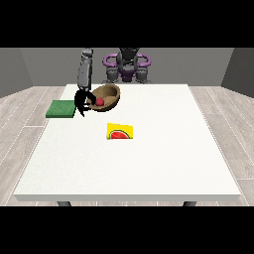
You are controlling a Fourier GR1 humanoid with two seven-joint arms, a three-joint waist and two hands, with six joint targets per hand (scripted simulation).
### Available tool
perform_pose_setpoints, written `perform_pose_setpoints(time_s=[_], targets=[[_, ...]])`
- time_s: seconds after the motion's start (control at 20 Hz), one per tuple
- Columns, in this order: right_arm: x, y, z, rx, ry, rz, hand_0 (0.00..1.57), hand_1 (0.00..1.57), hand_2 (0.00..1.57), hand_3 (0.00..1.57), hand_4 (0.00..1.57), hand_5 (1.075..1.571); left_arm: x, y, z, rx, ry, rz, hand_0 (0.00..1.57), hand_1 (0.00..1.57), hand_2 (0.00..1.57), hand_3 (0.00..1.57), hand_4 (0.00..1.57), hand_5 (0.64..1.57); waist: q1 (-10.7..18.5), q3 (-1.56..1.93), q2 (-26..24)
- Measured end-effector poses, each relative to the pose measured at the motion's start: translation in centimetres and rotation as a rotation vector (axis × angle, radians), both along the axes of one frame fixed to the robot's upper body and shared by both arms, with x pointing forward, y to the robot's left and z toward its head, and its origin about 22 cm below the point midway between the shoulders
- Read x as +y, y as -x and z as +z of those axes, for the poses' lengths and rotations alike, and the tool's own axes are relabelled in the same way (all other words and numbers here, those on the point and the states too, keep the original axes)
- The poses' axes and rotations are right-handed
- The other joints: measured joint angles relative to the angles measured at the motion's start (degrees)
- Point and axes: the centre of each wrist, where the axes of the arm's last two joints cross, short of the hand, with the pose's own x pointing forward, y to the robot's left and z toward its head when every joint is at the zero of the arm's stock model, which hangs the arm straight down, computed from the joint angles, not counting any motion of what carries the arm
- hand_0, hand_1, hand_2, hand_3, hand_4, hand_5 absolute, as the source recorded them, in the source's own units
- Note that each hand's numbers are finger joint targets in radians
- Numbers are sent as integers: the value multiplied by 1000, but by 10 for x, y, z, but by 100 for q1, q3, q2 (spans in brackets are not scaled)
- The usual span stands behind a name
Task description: Pick the cup and pour the ball into the bowl, then pick the bowl and place it on the pad
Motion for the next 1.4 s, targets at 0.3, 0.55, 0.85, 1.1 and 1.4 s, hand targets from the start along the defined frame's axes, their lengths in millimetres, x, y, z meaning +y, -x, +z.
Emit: perform_pose_setpoints(time_s=[0.3, 0.55, 0.85, 1.1, 1.4], targets=[[-19, -11, 22, 211, 88, -11, 1571, 1571, 1571, 1068, 1024, 1554, 13, -2, -23, 87, 19, 35, 0, 0, 0, 0, 1194, 1528, -191, 127, -382], [-60, -27, 67, 363, 178, -9, 1571, 1571, 1571, 865, 1061, 1556, 46, 10, -48, 137, 35, 112, 0, 0, 0, 0, 1204, 1537, -610, 157, -617], [-97, -42, 128, 405, 251, 10, 1571, 1571, 1571, 674, 1081, 1566, 71, 24, -71, 155, 41, 166, 0, 0, 0, 0, 1201, 1545, -952, 175, -694], [-128, -40, 158, 391, 239, -17, 1571, 1571, 1571, 532, 1099, 1564, 78, 28, -67, 140, 36, 183, 0, 0, 0, 0, 1207, 1548, -1033, 184, -598], [-150, -32, 171, 345, 236, -22, 1571, 1571, 1571, 461, 1109, 1567, 91, 37, -71, 102, 34, 195, 0, 0, 0, 0, 1212, 1555, -1052, 186, -298]])
